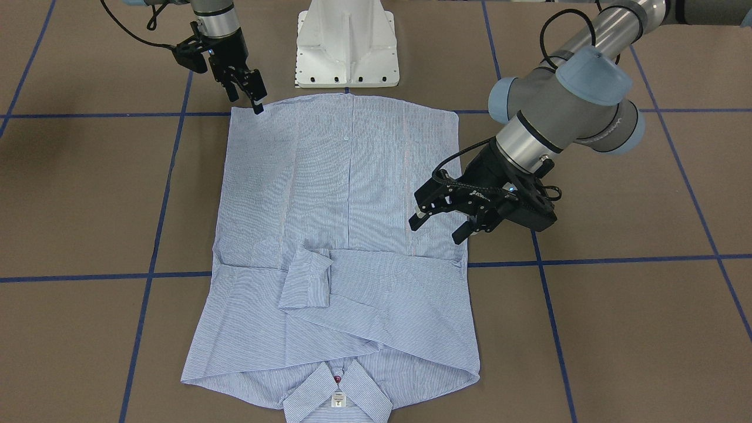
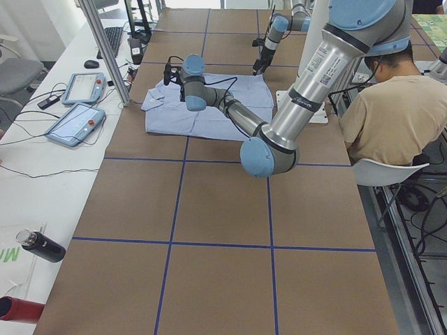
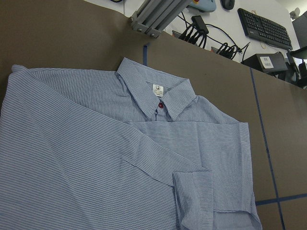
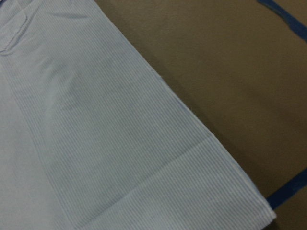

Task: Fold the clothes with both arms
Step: 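Release the sleeve with the left gripper while the right gripper moves to the hem, then move the left gripper to its hem corner while the right gripper waits, then grasp both hem corners with the left and right grippers, then lift the hem with both grippers and fold it toward the collar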

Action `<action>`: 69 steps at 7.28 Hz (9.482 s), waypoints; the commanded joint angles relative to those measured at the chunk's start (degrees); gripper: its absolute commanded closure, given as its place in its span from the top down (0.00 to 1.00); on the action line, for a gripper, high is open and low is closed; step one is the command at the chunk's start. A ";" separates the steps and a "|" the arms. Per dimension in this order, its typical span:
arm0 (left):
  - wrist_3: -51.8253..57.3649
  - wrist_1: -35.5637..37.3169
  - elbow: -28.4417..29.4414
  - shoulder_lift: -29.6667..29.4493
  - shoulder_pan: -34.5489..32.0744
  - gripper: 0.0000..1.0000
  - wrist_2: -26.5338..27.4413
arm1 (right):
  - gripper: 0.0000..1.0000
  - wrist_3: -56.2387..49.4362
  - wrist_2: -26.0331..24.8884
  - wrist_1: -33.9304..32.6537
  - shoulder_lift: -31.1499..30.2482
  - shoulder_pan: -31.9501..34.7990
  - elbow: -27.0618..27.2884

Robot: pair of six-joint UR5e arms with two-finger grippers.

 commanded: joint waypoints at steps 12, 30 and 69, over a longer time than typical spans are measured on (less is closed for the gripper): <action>-3.73 0.09 -8.46 9.14 0.67 0.98 0.28 | 0.00 2.96 -0.88 0.03 -1.08 -1.28 -0.71; -35.75 1.76 -26.44 38.62 41.63 0.51 33.51 | 0.00 2.87 -0.44 0.03 -0.38 -1.02 0.97; -44.38 3.51 -50.38 44.03 29.47 0.00 27.62 | 0.00 1.38 20.48 -3.02 5.52 27.16 8.58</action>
